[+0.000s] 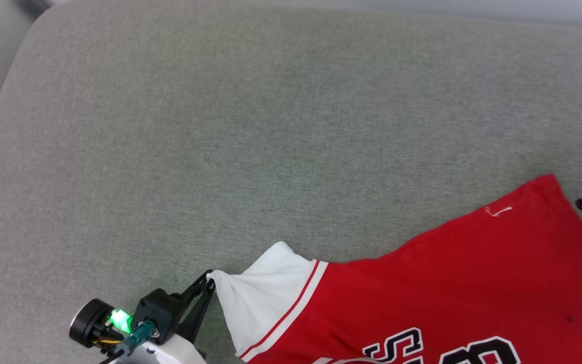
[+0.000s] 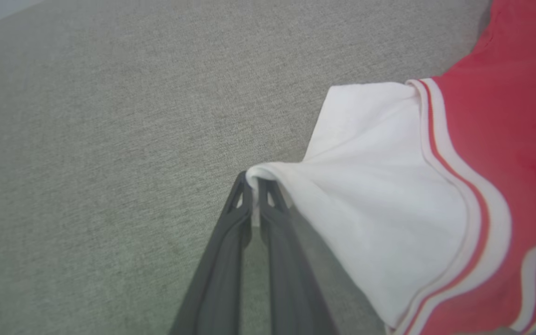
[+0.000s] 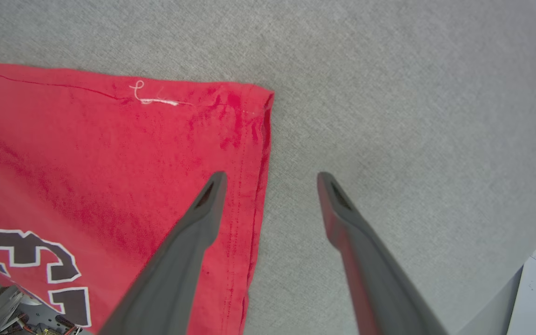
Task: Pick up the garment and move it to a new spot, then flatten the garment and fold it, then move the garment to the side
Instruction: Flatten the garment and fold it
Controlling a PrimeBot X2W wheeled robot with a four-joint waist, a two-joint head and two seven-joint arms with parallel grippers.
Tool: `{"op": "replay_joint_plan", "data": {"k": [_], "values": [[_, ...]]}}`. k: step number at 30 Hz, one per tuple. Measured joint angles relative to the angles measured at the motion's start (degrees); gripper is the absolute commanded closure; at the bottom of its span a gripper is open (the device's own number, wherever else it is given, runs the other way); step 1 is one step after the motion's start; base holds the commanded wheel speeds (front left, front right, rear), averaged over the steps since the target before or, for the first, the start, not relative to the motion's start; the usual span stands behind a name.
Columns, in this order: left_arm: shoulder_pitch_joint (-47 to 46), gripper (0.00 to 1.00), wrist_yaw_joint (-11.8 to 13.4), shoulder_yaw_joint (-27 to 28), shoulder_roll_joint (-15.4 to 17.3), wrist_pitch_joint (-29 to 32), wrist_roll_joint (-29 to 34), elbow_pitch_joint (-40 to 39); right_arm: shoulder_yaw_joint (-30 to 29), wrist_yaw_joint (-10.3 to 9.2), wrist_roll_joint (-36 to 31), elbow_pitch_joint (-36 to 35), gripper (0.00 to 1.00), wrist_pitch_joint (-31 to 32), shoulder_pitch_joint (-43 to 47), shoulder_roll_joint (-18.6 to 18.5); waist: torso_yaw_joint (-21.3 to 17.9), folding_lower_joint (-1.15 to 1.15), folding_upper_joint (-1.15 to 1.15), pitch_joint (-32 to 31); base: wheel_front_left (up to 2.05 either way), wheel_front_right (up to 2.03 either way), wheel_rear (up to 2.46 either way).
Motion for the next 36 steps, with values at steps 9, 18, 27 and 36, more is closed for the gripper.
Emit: {"op": "replay_joint_plan", "data": {"k": [9, 18, 27, 36], "values": [[-2.2, 1.0, -0.75, 0.22, -1.92, -0.26, 1.08, 0.98, 7.1, 0.0, -2.9, 9.55, 0.0, 0.79, -5.64, 4.36, 3.31, 0.0, 0.0, 4.48, 0.0, 0.0, 0.0], [-2.33, 1.0, -0.96, 0.42, -3.02, -0.6, 1.22, 2.15, 10.62, -0.02, -0.14, 11.26, 1.0, -2.81, -5.39, 2.7, 4.07, 0.0, 0.0, 5.9, 0.0, 0.0, 0.0], [-2.85, 1.0, -2.03, 0.57, -3.26, -0.86, 1.12, 3.89, 10.18, -0.01, 1.68, 12.4, 1.0, -15.12, -5.57, 4.76, 2.86, 0.0, 0.0, 2.38, 0.0, 0.0, 0.0], [-4.58, 1.0, -1.82, 3.09, -1.47, -1.25, 2.18, 4.34, 8.5, -0.01, 2.21, 10.29, 1.0, -30.9, -5.44, 4.77, 0.25, 0.0, 0.0, -5.59, 0.0, 0.0, 0.0]]}}
